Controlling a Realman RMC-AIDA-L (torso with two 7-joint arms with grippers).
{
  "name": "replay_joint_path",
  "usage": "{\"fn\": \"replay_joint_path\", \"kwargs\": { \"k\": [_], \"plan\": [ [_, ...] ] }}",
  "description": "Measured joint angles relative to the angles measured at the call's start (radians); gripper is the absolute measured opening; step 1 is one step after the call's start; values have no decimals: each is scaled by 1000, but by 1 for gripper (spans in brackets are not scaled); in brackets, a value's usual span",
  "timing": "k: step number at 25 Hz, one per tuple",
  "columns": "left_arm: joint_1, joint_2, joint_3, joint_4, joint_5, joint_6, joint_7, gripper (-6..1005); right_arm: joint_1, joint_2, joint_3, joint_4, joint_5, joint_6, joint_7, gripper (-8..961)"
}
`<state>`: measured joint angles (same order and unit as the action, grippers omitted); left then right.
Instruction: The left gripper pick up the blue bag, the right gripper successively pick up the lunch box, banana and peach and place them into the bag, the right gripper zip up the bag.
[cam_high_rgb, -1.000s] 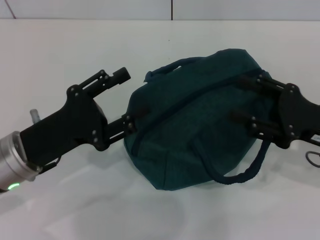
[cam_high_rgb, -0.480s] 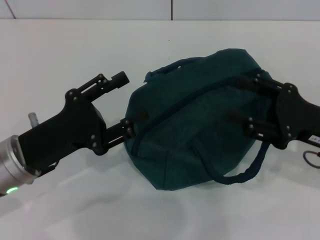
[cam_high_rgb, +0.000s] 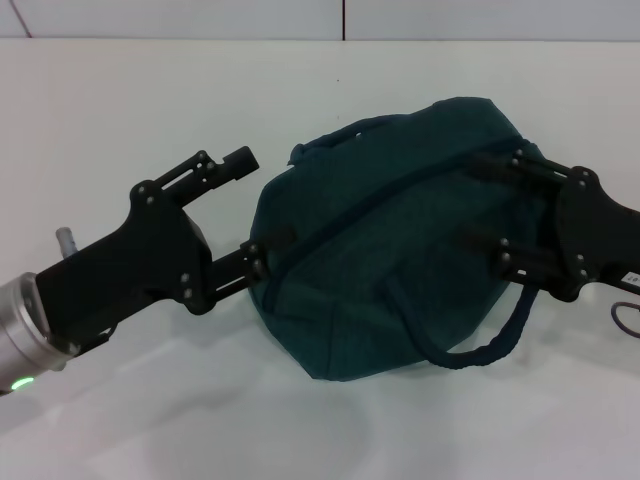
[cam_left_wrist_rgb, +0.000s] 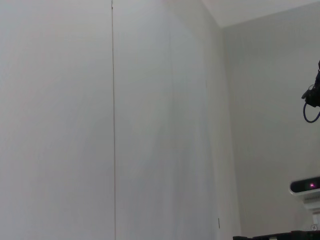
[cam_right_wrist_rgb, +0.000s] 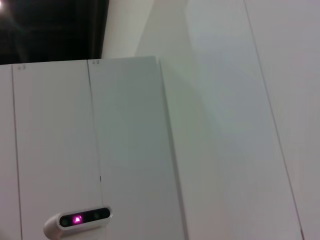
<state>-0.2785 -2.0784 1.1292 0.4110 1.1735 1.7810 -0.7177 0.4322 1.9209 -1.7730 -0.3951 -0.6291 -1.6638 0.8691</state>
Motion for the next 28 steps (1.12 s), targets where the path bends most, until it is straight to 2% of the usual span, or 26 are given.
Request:
{"fn": "replay_joint_path", "kwargs": {
  "k": [4, 7, 10, 18, 28],
  "plan": [
    [2, 0, 2, 0, 0, 0, -1, 714, -15, -3, 0, -56, -17, 27, 9, 707],
    [3, 0, 0, -1, 0, 8, 0, 714, -45, -12, 2, -145, -49, 79, 38, 708],
    [2, 3, -1, -1, 0, 24, 0, 714, -80, -13, 27, -232, -105, 135, 70, 708],
    [2, 6, -2, 0, 0, 35, 3, 714, -147, 47, 184, -303, -274, 150, 104, 708],
    [2, 4, 3, 0, 0, 40, 3, 714, -166, 59, 196, -308, -294, 144, 108, 708]
  ]
}}
